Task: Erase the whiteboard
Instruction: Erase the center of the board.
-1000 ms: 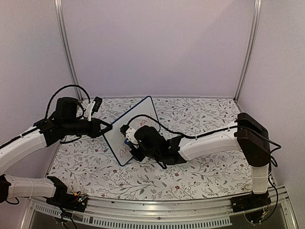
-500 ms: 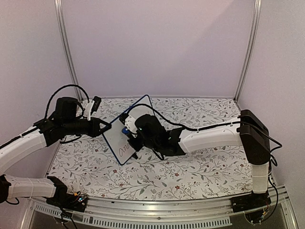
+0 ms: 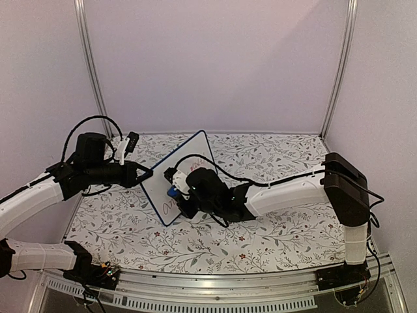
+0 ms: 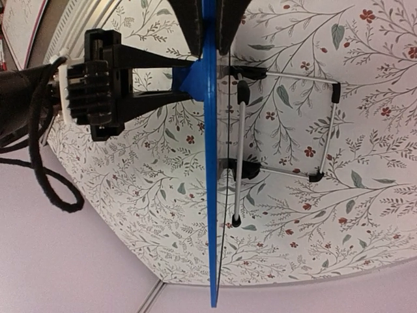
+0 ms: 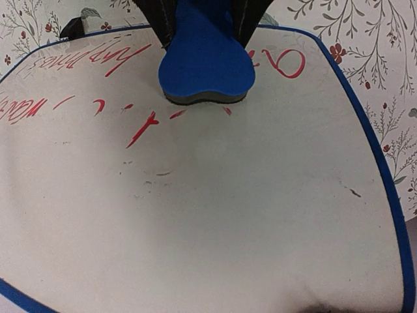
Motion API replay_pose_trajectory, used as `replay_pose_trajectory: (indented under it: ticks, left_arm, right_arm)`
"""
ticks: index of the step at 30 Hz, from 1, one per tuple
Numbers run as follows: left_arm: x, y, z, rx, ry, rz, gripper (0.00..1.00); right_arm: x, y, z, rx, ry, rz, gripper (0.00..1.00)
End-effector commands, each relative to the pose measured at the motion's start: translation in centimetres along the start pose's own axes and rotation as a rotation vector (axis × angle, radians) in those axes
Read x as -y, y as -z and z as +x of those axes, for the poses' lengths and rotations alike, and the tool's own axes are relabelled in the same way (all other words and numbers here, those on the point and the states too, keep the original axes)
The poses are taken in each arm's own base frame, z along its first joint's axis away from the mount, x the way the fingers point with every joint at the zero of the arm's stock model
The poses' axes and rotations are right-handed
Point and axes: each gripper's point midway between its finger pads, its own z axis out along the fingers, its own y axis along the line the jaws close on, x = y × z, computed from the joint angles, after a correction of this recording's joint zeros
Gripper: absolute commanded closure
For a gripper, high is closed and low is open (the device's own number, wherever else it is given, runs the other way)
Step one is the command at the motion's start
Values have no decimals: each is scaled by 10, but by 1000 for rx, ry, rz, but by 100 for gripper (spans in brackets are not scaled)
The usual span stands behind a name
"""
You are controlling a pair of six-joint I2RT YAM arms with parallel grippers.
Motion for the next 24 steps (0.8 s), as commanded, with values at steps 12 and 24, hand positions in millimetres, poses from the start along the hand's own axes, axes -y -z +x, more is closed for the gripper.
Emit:
replay_pose_trajectory:
  ticks: [12, 24]
  left_arm:
    - [21, 4, -4, 20, -25, 93, 100]
    - [22, 3, -4, 16, -22, 104, 100]
  right_arm:
    - [-3, 1, -45, 89, 25, 46, 84]
    - [3, -8, 33, -56, -4, 51, 85]
